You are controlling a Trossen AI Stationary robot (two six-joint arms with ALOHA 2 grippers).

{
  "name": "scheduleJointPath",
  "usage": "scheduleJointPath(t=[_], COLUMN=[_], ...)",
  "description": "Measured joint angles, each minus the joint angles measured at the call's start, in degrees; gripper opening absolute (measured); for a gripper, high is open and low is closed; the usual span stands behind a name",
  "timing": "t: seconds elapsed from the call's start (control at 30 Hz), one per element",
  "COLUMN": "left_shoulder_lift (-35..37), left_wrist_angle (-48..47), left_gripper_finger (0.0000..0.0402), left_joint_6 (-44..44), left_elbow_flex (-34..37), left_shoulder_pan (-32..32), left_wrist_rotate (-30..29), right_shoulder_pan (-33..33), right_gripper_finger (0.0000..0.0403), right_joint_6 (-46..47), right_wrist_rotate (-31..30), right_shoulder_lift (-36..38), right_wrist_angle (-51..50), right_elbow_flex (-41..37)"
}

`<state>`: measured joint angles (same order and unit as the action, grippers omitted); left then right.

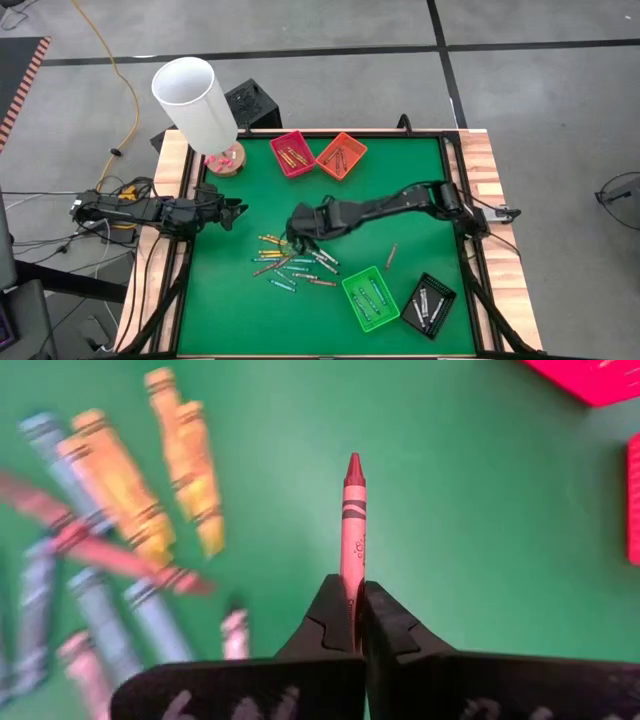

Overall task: Sort crayons
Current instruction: Put the brown crayon into the orange bin

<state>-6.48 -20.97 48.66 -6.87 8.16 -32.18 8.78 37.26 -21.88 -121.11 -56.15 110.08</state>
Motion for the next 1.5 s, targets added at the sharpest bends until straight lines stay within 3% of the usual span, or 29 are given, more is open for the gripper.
scheduleJointPath(t=[0.17,0.37,0.77,0.9,1.1,1.5], left_shoulder_lift=[0.00,0.00,0.00,0.00,-0.02,-0.02], left_wrist_angle=[0.00,0.01,0.02,-0.01,-0.03,-0.01], left_gripper_finger=[0.0215,0.0215,0.0215,0.0215,0.0215,0.0215], left_joint_6=[0.00,0.48,-1.01,-1.04,-1.01,-0.53], left_elbow_flex=[0.00,0.00,0.00,0.00,0.00,0.00], left_shoulder_pan=[0.00,0.00,0.00,0.00,-0.02,-0.02], left_wrist_rotate=[-0.04,0.03,0.24,0.76,0.98,0.96], right_shoulder_pan=[1.81,-4.12,-21.19,-25.33,-28.05,-30.00], right_gripper_finger=[0.0002,0.0002,0.0001,0.0001,0.0001,0.0003], right_joint_6=[-0.18,-1.06,-3.97,-3.67,1.82,9.16], right_wrist_rotate=[-9.92,-15.88,-15.39,-11.66,-6.83,-5.80], right_shoulder_lift=[0.03,0.10,-0.10,-0.06,-0.14,-0.11], right_wrist_angle=[-7.65,-17.25,-18.89,-16.31,-10.86,-0.19], right_elbow_flex=[3.06,7.72,7.78,6.36,-0.25,-7.97])
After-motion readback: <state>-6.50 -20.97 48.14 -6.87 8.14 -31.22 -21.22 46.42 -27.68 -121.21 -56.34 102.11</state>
